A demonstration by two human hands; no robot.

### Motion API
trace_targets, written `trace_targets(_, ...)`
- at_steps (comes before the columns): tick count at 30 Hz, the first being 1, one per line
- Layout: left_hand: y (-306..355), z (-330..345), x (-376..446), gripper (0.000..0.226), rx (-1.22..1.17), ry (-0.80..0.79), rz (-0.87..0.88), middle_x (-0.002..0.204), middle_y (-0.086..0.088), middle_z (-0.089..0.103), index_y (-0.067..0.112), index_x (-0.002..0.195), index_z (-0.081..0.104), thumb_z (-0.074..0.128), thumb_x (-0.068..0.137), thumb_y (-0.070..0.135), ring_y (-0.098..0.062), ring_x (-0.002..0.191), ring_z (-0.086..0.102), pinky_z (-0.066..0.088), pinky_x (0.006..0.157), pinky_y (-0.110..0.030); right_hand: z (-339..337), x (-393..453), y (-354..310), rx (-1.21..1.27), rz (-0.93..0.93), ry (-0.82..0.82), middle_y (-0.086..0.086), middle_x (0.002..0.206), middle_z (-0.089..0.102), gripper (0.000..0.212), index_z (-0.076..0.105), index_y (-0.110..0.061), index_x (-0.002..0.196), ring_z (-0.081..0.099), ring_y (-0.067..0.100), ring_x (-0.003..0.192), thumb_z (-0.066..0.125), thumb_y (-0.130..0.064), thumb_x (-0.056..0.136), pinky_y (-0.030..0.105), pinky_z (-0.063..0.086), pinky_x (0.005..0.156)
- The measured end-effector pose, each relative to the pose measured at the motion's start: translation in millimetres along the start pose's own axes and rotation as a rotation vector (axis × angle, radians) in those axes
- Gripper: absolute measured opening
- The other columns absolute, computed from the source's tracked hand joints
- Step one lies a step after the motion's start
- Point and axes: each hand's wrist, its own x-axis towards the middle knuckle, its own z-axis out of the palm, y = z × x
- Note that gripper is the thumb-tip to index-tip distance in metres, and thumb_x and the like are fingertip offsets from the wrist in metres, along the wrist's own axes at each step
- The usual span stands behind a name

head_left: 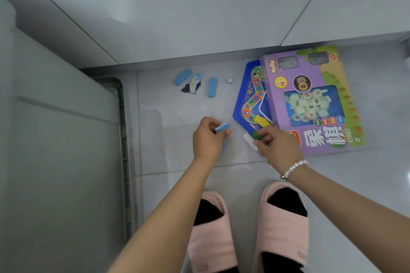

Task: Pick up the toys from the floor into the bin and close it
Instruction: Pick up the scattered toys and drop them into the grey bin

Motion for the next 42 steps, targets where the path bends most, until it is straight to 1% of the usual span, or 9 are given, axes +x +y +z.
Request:
trace_targets(4, -0.7, 10.8, -14.0, 0.011, -0.201, -0.105, -0.092, 0.071, -0.001, 0.065, 0.012, 0.089, 0.063, 0.071, 0.081, 0.009, 0.0, 0.049, 0.059, 0.046, 0.052, -0.009, 8.0, -6.7, 3.1, -0.114, -0.065, 0.02, 0.009, 0.09, 0.072, 0.018, 0.069, -0.006, 0.098, 0.065, 0.024, 0.08, 0.067, -0.014, 0.082, 0.023, 0.046, 0.072)
trace_targets(8, -5.1, 18.7, -21.8, 0.009, -0.267, -0.133, -0.151, 0.075, -0.008, 0.068, 0.012, 0.086, 0.064, 0.07, 0.081, 0.007, -0.004, 0.052, 0.064, 0.052, 0.057, -0.014, 14.6, -14.7, 3.7, -0.153, -0.076, 0.006, 0.012, 0.096, 0.071, 0.026, 0.066, -0.009, 0.11, 0.065, 0.027, 0.089, 0.063, -0.016, 0.085, 0.033, 0.052, 0.079)
trace_targets(15, 2.7, 29.4, -20.9, 0.012, -0.224, -0.14, -0.083, 0.081, -0.005, 0.07, 0.011, 0.094, 0.067, 0.07, 0.082, 0.015, -0.007, 0.067, 0.064, 0.05, 0.063, -0.013, 19.1, -17.2, 6.7, -0.199, -0.063, 0.02, 0.015, 0.086, 0.068, 0.018, 0.068, -0.004, 0.097, 0.061, 0.03, 0.08, 0.06, -0.015, 0.086, 0.033, 0.051, 0.07)
trace_targets(20, 6.1, 29.2, -16.9, 0.008, -0.174, -0.222, -0.037, 0.089, -0.009, 0.069, 0.012, 0.093, 0.064, 0.066, 0.085, 0.012, -0.016, 0.074, 0.066, 0.051, 0.06, -0.012, 20.2, -19.8, 7.4, -0.145, -0.021, 0.033, 0.014, 0.082, 0.064, 0.013, 0.069, -0.005, 0.089, 0.051, 0.022, 0.073, 0.059, -0.014, 0.086, 0.023, 0.031, 0.057)
trace_targets(27, -3.2, 18.7, -17.6, 0.006, -0.069, -0.118, -0.055, 0.09, 0.001, 0.068, 0.02, 0.089, 0.066, 0.069, 0.084, 0.019, -0.016, 0.083, 0.065, 0.051, 0.071, -0.022, 21.0, -22.2, 6.4, -0.019, 0.02, 0.059, 0.015, 0.088, 0.067, 0.017, 0.07, -0.002, 0.095, 0.059, 0.028, 0.086, 0.065, -0.011, 0.083, 0.028, 0.044, 0.074)
trace_targets(31, -2.2, 20.9, -20.9, 0.01, -0.155, -0.11, -0.102, 0.082, 0.006, 0.066, 0.019, 0.09, 0.067, 0.071, 0.081, 0.017, -0.006, 0.071, 0.06, 0.049, 0.068, -0.019, 21.1, -22.1, 4.4, 0.088, 0.055, 0.071, 0.016, 0.091, 0.068, 0.019, 0.069, 0.003, 0.095, 0.062, 0.028, 0.087, 0.068, -0.01, 0.081, 0.033, 0.048, 0.081)
trace_targets(36, 0.8, 20.1, -25.2, 0.008, -0.369, -0.099, -0.208, 0.073, 0.002, 0.063, 0.015, 0.089, 0.066, 0.069, 0.083, 0.01, -0.007, 0.061, 0.058, 0.049, 0.057, -0.012, 16.5, -17.4, 4.9, 0.187, 0.038, 0.073, 0.006, 0.096, 0.071, 0.025, 0.07, -0.01, 0.105, 0.064, 0.015, 0.085, 0.069, -0.012, 0.081, 0.007, 0.04, 0.071)
trace_targets(40, 7.3, 20.7, -24.6, 0.01, -0.53, -0.051, -0.294, 0.079, 0.002, 0.06, 0.013, 0.098, 0.065, 0.064, 0.088, 0.012, -0.008, 0.069, 0.055, 0.049, 0.058, -0.012, 4.5, -6.4, -6.0, 0.085, -0.092, 0.123, 0.01, 0.096, 0.07, 0.025, 0.069, -0.007, 0.106, 0.065, 0.021, 0.085, 0.068, -0.013, 0.081, 0.017, 0.042, 0.077)
trace_targets(42, 9.9, 21.4, -22.0, 0.01, -0.566, -0.023, -0.307, 0.084, 0.001, 0.06, 0.013, 0.099, 0.062, 0.062, 0.089, 0.012, -0.007, 0.071, 0.056, 0.052, 0.058, -0.013, -3.7, 3.0, -11.1, -0.049, -0.155, 0.138, 0.013, 0.11, 0.062, 0.039, 0.062, -0.006, 0.119, 0.06, 0.026, 0.097, 0.068, -0.015, 0.081, 0.022, 0.041, 0.085)
